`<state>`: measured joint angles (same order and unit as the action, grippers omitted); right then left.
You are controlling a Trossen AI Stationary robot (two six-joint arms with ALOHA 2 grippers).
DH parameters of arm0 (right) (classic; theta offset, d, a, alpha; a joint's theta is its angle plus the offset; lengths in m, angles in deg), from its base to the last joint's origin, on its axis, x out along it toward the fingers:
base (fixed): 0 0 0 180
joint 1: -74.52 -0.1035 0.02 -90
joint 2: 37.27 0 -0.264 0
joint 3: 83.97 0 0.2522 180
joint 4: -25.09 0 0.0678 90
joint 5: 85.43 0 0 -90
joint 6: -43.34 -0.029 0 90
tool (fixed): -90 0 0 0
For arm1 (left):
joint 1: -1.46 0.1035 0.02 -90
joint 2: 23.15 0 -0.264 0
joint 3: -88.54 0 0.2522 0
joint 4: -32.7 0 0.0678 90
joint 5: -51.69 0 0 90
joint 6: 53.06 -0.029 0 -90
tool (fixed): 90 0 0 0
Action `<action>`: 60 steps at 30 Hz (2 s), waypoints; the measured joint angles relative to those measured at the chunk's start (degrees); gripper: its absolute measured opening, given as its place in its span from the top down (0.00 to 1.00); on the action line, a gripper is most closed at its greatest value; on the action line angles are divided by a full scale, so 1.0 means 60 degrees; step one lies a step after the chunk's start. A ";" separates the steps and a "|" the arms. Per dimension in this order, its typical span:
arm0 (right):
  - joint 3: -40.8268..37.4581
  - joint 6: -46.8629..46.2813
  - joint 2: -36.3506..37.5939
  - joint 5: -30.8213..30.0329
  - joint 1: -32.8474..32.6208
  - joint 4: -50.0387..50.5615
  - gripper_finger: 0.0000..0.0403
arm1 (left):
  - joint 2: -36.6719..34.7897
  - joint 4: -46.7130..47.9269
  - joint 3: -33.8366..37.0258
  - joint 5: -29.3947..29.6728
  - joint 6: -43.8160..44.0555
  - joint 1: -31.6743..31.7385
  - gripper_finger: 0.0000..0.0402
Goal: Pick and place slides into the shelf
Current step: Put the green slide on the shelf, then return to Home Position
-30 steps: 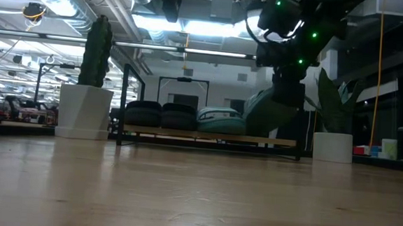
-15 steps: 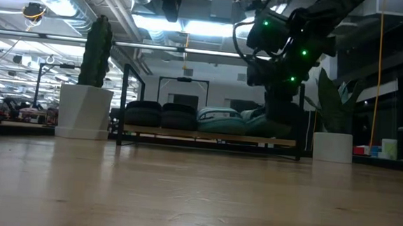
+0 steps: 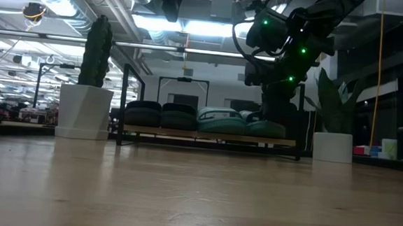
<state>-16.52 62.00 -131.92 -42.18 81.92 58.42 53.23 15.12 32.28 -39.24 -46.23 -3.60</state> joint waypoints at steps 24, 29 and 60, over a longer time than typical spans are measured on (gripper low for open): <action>0.0000 -0.0315 0.0012 0.1000 -0.0026 -0.0010 0.69 | 0.0000 0.0001 0.0000 -0.0002 0.0004 -0.0004 1.00; 0.0000 -0.0306 0.0243 0.1032 -0.0048 0.0088 0.63 | 0.0000 0.0001 0.0000 0.0000 0.0004 -0.0004 1.00; -0.0004 -0.1715 0.3790 0.0970 -0.2143 0.2198 0.99 | -0.1270 0.1617 0.0000 0.1398 -0.1407 0.0311 1.00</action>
<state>-16.54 51.71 -109.18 -36.35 69.06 71.61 45.61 24.82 32.28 -30.85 -54.67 -1.74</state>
